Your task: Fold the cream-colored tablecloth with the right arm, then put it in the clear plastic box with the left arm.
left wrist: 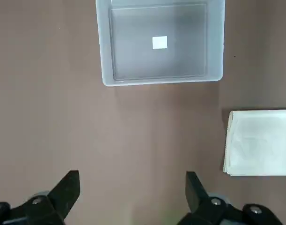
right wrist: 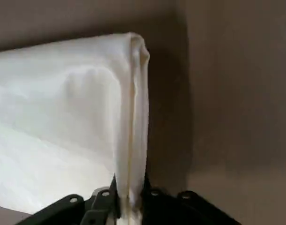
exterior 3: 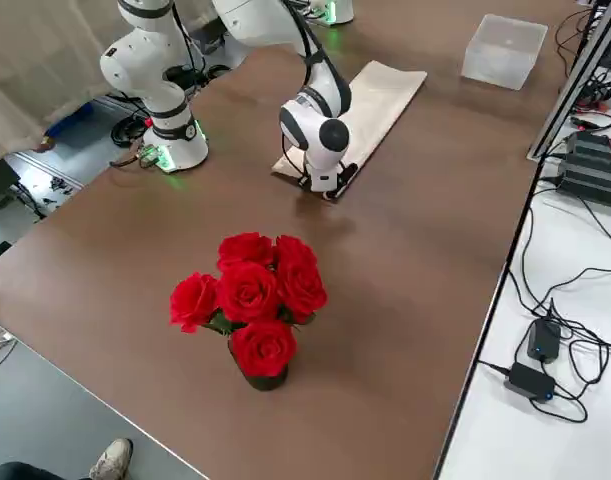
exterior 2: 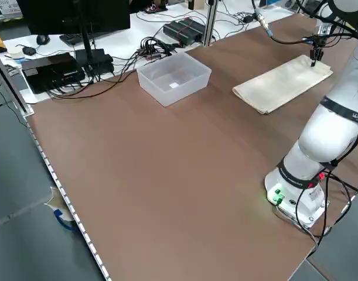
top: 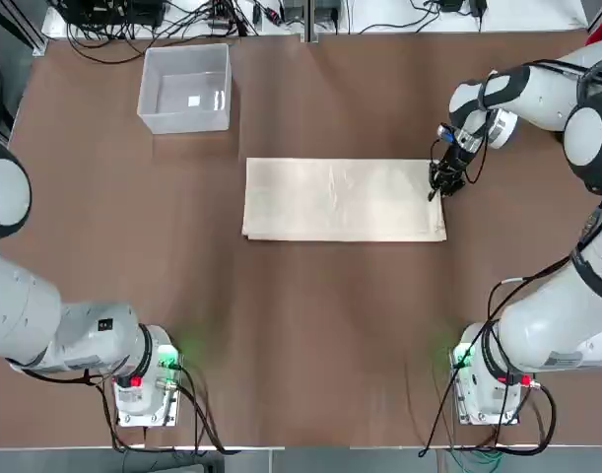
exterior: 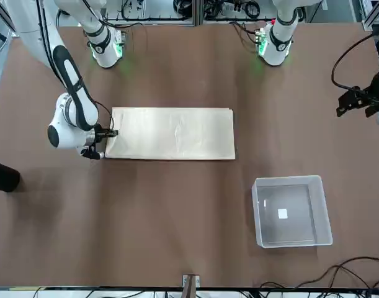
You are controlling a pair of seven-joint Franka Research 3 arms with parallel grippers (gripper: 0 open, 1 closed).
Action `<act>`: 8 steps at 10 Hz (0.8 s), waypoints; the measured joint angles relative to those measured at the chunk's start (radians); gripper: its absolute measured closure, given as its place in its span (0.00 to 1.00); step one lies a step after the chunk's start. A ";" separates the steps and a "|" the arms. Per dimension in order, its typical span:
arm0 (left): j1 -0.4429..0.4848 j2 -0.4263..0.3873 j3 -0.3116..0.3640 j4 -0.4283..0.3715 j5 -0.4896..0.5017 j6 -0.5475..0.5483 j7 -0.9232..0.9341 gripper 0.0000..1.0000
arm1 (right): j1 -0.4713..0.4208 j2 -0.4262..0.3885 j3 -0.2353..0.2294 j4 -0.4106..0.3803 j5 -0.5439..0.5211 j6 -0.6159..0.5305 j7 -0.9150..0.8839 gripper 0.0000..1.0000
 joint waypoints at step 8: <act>0.000 0.002 0.000 0.000 0.000 0.000 0.000 0.00 | 0.000 -0.006 0.014 0.007 0.001 0.002 -0.001 0.96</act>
